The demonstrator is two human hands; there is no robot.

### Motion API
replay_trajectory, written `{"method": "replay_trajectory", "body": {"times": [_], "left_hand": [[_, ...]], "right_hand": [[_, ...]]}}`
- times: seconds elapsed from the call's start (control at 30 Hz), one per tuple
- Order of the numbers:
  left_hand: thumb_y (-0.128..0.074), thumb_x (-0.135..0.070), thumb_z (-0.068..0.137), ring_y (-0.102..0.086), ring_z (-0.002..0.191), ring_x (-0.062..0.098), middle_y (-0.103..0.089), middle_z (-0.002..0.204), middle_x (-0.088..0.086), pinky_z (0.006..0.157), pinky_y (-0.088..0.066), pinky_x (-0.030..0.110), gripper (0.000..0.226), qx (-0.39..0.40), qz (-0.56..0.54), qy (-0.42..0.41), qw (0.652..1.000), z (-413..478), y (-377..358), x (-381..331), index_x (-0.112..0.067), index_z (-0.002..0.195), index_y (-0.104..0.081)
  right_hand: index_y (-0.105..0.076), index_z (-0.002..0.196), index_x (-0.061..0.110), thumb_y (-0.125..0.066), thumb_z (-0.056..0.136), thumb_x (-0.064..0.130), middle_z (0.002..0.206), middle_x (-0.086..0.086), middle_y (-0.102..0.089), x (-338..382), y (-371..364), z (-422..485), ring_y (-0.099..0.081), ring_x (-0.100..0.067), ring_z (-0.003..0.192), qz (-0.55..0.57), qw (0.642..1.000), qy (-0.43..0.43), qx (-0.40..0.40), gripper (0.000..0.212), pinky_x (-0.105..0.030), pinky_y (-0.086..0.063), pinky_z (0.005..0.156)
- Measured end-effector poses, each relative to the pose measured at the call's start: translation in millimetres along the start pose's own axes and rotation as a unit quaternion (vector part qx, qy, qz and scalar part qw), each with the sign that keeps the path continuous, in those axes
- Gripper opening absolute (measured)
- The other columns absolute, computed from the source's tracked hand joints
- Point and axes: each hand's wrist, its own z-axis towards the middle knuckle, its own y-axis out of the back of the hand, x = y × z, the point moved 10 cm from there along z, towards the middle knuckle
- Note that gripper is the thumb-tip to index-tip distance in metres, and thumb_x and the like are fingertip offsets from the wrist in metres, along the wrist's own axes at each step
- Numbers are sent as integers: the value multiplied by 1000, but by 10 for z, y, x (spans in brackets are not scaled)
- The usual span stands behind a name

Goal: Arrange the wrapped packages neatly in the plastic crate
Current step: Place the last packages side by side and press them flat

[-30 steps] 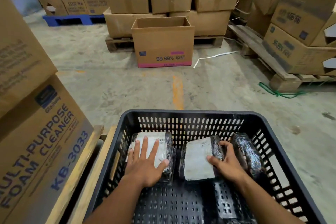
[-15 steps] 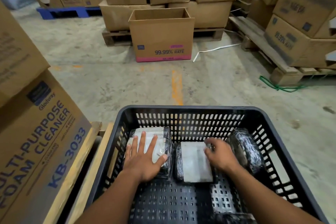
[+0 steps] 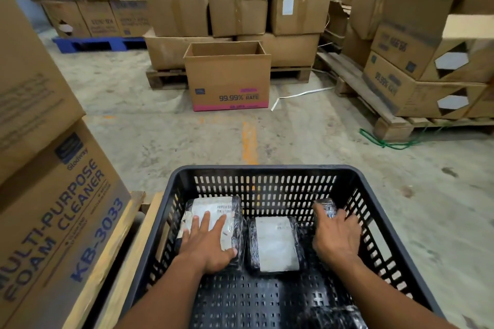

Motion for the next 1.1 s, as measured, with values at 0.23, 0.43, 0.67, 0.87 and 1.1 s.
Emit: {"method": "replay_trajectory", "body": {"times": [0.23,0.43,0.67,0.87,1.1], "left_hand": [[-71,-67,77,-8,158,28,-11,173,5,126,-17,50,110,-36,-114,-73,990,-241,312,-316,-40,162,-7],[-88,-72,41,-20,155,29,-16,169,1,123,-24,58,145,28,-183,-150,971,-397,314,-864,-45,160,-9],[-86,-17,70,-69,93,7,-69,110,-11,82,-59,31,67,-135,-282,-134,940,-383,787,-597,-36,129,-62],[-91,1,69,-74,99,14,-74,118,8,79,-60,22,59,-90,-499,-128,852,-256,974,-472,-17,120,-67],[-96,-34,65,-72,99,19,-67,121,-4,69,-61,39,78,-60,-567,-15,821,-267,780,-188,-30,131,-55]], "right_hand": [[-33,150,50,-58,97,25,149,-19,-42,-38,276,-13,-61,-21,74,162,985,-5,64,64,-30,-52,57],[-66,119,30,-62,84,30,112,-9,-69,183,877,129,-69,-30,95,452,886,-10,100,36,-44,-57,84],[-70,103,13,-56,90,59,99,-19,-77,497,354,-118,-71,-29,90,502,810,-49,299,51,-50,-52,94],[-72,114,37,-88,61,63,123,-1,-71,833,1164,-89,-70,-14,109,464,835,242,173,61,-33,-58,91],[-66,84,15,-77,87,37,77,-6,-67,746,779,-74,-62,-15,61,623,748,153,168,25,-30,-46,55]]}}
